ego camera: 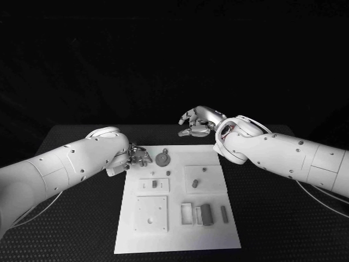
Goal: Assemble the parts on the task board
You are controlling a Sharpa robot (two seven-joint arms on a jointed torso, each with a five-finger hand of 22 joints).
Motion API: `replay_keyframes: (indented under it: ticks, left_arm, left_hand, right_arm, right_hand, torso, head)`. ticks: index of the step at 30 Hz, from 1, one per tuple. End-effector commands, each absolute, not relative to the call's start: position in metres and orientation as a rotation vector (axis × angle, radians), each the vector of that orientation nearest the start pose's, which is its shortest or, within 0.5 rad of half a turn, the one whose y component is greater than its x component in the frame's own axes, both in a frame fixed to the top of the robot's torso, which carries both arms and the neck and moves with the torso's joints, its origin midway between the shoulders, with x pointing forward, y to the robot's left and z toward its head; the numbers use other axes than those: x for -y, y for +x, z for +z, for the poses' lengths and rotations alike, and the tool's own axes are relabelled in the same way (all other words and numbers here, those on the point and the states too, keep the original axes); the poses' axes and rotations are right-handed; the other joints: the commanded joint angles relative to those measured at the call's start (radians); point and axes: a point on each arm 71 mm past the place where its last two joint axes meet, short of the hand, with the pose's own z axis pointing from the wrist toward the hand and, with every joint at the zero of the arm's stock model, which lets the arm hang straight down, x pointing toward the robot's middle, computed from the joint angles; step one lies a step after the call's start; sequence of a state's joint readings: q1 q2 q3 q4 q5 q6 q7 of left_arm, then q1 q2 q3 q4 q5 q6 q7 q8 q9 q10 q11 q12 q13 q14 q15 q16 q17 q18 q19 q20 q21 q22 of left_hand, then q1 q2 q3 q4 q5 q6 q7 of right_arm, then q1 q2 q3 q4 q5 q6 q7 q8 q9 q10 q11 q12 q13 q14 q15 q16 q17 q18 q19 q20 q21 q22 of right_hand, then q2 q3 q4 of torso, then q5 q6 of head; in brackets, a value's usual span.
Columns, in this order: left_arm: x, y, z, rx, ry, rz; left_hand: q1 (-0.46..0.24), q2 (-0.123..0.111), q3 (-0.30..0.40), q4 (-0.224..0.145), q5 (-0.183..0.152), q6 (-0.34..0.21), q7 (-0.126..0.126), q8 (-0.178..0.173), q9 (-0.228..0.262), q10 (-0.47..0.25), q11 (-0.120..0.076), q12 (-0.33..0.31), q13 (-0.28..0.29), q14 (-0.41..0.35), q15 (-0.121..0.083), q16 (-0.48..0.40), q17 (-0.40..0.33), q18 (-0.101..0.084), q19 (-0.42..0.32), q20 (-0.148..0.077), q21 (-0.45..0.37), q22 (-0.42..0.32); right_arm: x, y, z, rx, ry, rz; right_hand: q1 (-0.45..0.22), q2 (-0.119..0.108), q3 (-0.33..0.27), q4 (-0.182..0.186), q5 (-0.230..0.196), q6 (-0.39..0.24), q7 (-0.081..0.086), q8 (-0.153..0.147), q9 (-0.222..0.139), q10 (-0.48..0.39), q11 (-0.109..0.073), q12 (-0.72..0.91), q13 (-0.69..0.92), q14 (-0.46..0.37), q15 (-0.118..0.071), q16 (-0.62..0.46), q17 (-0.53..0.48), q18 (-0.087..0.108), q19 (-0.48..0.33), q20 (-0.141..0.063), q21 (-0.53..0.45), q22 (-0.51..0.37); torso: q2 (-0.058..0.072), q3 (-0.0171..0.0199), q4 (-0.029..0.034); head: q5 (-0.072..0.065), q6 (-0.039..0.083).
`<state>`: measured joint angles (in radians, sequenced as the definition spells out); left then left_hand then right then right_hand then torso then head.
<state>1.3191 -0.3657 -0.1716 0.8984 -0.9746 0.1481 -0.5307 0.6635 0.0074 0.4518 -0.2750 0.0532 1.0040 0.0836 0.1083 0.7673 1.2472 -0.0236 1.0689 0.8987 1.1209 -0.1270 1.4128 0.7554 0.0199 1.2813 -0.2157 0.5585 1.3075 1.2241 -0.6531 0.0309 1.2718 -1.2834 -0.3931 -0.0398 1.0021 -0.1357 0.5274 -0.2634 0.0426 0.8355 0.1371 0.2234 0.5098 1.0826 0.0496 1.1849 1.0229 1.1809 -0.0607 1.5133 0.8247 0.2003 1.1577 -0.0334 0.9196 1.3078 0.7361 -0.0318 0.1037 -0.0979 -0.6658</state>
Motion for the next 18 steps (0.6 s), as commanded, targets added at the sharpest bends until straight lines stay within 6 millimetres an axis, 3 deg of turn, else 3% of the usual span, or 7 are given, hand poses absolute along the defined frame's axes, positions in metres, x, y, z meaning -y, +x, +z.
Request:
replay_keyframes:
  ticks: [1,8,18]
  left_arm:
    - [-0.1525,0.5754,-0.2301,-2.313,-0.263,-0.222]
    - [-0.1525,0.5754,-0.2322,-2.312,-0.266,-0.221]
    - [-0.1534,0.5758,-0.2324,-2.308,-0.27,-0.222]
  left_hand:
    - [0.006,0.016,0.0,-0.009,-0.003,0.002,0.005,0.005,0.0,-0.003,-0.003,0.004,-0.001,0.004,-0.006,0.005,-0.002,0.066,0.001,-0.003,-0.001,0.019]
    - [0.043,0.048,0.007,-0.015,-0.003,0.009,0.002,0.011,-0.008,-0.003,-0.006,0.005,-0.003,0.003,-0.009,0.006,-0.004,0.064,0.0,-0.006,0.001,0.02]
    - [0.075,0.039,0.035,0.001,-0.004,0.012,0.002,0.016,-0.018,-0.002,-0.005,0.004,-0.006,0.003,-0.009,0.006,-0.006,0.059,0.002,-0.006,0.001,0.019]
  right_arm:
    - [0.1778,0.5426,-0.1573,-1.544,0.043,0.734]
    - [0.1777,0.5425,-0.1574,-1.545,0.043,0.734]
    - [0.1773,0.5427,-0.1574,-1.546,0.042,0.735]
  right_hand:
    - [-0.004,0.009,-0.001,-0.005,0.007,-0.022,0.027,-0.002,0.0,-0.009,0.0,-0.003,-0.001,-0.004,0.001,-0.006,0.0,0.061,0.005,-0.005,-0.006,0.011]
    - [-0.004,0.009,-0.001,-0.005,0.007,-0.022,0.027,-0.002,0.0,-0.009,0.0,-0.003,-0.002,-0.004,0.001,-0.006,0.0,0.061,0.005,-0.005,-0.006,0.011]
    - [-0.004,0.01,-0.001,-0.005,0.007,-0.022,0.027,-0.002,0.0,-0.009,0.0,-0.003,-0.002,-0.004,0.001,-0.006,0.0,0.061,0.005,-0.005,-0.006,0.011]
  torso:
    - [0.0,-0.0002,-0.0005]
    - [0.001,0.0003,-0.0006]
    - [0.0,0.0007,0.0]
  head:
    - [0.0,-0.001]
    - [-0.001,-0.002]
    - [-0.001,-0.004]
